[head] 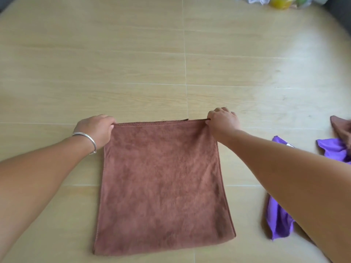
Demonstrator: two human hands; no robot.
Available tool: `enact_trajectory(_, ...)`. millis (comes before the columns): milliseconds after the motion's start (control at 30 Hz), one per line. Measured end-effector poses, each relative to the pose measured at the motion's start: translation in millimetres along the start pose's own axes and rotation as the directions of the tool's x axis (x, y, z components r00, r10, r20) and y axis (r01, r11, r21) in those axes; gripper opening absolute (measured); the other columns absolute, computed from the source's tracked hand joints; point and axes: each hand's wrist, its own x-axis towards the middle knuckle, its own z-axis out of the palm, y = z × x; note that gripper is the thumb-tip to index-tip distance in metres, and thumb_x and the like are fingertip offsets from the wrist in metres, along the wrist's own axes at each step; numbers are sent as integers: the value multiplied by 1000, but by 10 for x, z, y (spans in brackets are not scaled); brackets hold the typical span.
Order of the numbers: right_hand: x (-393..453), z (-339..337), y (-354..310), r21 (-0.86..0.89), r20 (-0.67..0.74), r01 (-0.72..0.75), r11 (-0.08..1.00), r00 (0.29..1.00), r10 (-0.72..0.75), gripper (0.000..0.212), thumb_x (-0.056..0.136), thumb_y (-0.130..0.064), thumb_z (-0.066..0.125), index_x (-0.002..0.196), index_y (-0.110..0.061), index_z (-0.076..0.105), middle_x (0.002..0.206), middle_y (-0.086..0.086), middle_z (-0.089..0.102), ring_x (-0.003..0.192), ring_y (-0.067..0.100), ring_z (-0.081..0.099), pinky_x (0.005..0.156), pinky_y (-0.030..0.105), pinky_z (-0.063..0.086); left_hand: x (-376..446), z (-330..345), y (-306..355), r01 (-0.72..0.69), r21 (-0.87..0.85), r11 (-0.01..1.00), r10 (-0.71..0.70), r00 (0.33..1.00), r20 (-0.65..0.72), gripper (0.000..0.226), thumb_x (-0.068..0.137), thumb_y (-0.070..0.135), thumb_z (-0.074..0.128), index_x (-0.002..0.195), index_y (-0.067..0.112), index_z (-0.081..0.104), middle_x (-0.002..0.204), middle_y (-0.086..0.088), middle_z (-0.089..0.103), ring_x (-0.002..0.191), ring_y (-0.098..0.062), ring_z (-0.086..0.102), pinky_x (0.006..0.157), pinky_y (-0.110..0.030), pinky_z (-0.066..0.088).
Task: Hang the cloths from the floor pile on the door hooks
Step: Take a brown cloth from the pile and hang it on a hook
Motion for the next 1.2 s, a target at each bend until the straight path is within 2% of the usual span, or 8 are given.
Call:
enact_trajectory(300,115,339,-60,61,-67,-90,994,993,94,27,98,-36,49,114,-20,64,115,5,60,117,25,46,95,41,38,151,250,-11,39,39,998,-41,997,61,17,94,26,50,102,27,64,111,-2,64,102,-28,59,78,-35,45)
enact_trajectory(533,128,357,-97,80,-29,-133,988,990,136,26,97,-32,50,117,-22,63,118,3,58,117,23,44,95,39,37,101,300,109,121,26,992,-122,991,55,13,91,24,51,98,28,61,107,-2,62,97,-28,57,75,-35,45)
enact_trajectory(633,153,324,-144,165,-21,-38,986,999,42,33,92,-24,53,125,-29,57,132,1,52,126,22,39,103,40,35,66,298,194,103,-6,995,-103,994,-26,25,87,21,56,111,23,60,114,-7,58,103,-32,54,79,-39,44)
enact_trajectory(733,218,262,-241,152,-14,177,972,984,-176,52,89,-8,52,131,-38,51,144,-3,42,137,19,28,110,43,29,-11,303,445,-113,-40,993,105,981,-163,34,85,23,59,119,19,57,121,-7,58,109,-31,53,90,-43,45)
enact_trajectory(800,267,229,-313,121,33,257,959,964,-263,64,84,1,50,133,-40,50,149,-3,36,143,18,19,114,46,21,-97,330,675,-246,-74,967,238,966,-98,46,89,33,56,133,22,47,138,-3,49,125,-25,46,105,-43,36)
enact_trajectory(900,329,226,-362,61,141,306,950,940,-312,70,80,4,52,135,-39,48,153,-2,30,146,20,8,116,50,11,-223,464,951,-309,-73,948,314,947,73,59,95,47,39,149,30,22,157,1,20,144,-19,20,116,-39,14)
enact_trajectory(1000,362,233,-332,-22,188,343,939,924,-333,66,78,-1,60,134,-35,50,154,2,30,147,23,7,116,50,9,-295,571,1023,-291,-75,954,299,944,139,56,99,45,28,151,33,11,160,2,5,147,-15,3,119,-39,5)
enact_trajectory(1200,411,198,-145,-224,176,384,895,920,-351,56,84,-4,54,134,-31,50,153,7,32,146,26,11,116,50,16,-321,603,1019,-283,-42,958,287,947,144,54,101,44,22,151,34,6,161,3,-2,147,-14,-4,119,-40,2)
